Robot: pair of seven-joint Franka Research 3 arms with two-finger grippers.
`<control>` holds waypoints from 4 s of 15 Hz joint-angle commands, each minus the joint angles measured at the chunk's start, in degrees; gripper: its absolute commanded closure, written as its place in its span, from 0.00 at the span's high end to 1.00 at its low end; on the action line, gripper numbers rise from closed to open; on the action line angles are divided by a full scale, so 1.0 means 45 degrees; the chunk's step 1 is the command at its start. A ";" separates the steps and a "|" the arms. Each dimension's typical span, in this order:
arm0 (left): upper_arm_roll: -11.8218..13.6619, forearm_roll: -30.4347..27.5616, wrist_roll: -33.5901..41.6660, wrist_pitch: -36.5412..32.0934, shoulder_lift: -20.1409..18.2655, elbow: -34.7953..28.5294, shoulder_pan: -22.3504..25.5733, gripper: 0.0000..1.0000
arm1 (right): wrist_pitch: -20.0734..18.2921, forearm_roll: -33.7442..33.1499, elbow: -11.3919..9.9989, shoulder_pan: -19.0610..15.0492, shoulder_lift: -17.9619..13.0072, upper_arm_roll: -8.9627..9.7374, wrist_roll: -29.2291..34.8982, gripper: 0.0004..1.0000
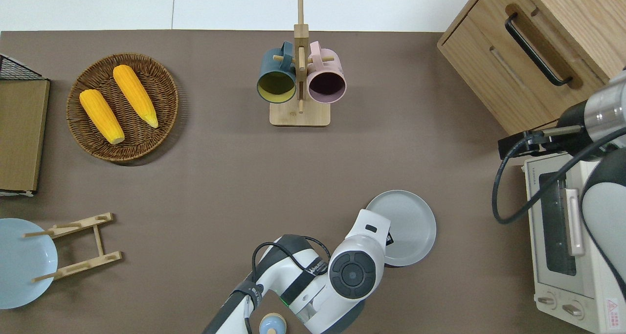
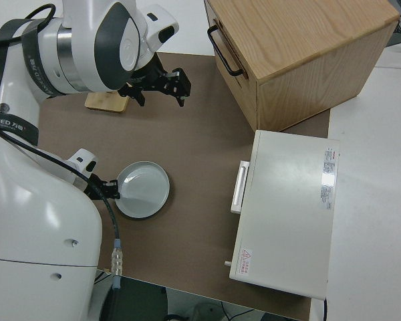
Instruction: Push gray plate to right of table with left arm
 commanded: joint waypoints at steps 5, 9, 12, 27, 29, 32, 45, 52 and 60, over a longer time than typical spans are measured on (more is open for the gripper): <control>0.0117 0.0094 -0.0322 0.0562 0.0825 0.0813 -0.0419 0.87 | -0.0130 0.0089 0.0017 -0.0010 -0.0074 -0.0003 0.0060 0.98; 0.0137 0.0094 -0.0322 0.0543 0.0805 0.0911 -0.0399 0.98 | -0.0130 0.0089 0.0017 -0.0010 -0.0074 -0.0003 0.0040 0.98; 0.0137 0.0113 -0.0303 0.0465 0.0766 0.0892 -0.0380 0.98 | -0.0130 0.0089 0.0017 -0.0010 -0.0074 -0.0003 0.0040 0.98; 0.0293 -0.0101 0.2856 -0.3106 -0.2804 -0.0785 0.1610 0.99 | -0.0130 0.0089 0.0036 -0.0010 -0.0074 -0.0003 0.0060 0.98; 0.0332 -0.0625 0.4046 -0.3848 -0.3682 -0.1196 0.2215 0.99 | -0.0130 0.0089 0.0017 -0.0010 -0.0074 -0.0003 0.0041 0.98; 0.0352 -0.1506 0.6488 -0.5935 -0.4622 -0.1276 0.3503 0.99 | -0.0130 0.0089 0.0017 -0.0010 -0.0074 -0.0003 0.0040 0.98; 0.0410 -0.0630 1.1724 -1.0509 -0.6947 -0.0750 0.8094 0.99 | -0.0130 0.0089 0.0017 -0.0010 -0.0074 -0.0003 0.0060 0.98; 0.0430 0.0249 1.3935 -1.2228 -0.7418 0.0537 0.9833 0.99 | -0.0130 0.0089 0.0017 -0.0010 -0.0074 -0.0003 0.0040 0.98; 0.0859 0.0758 1.4521 -1.3031 -0.7418 0.2081 1.0480 0.99 | -0.0130 0.0089 0.0017 -0.0010 -0.0074 -0.0003 0.0060 0.98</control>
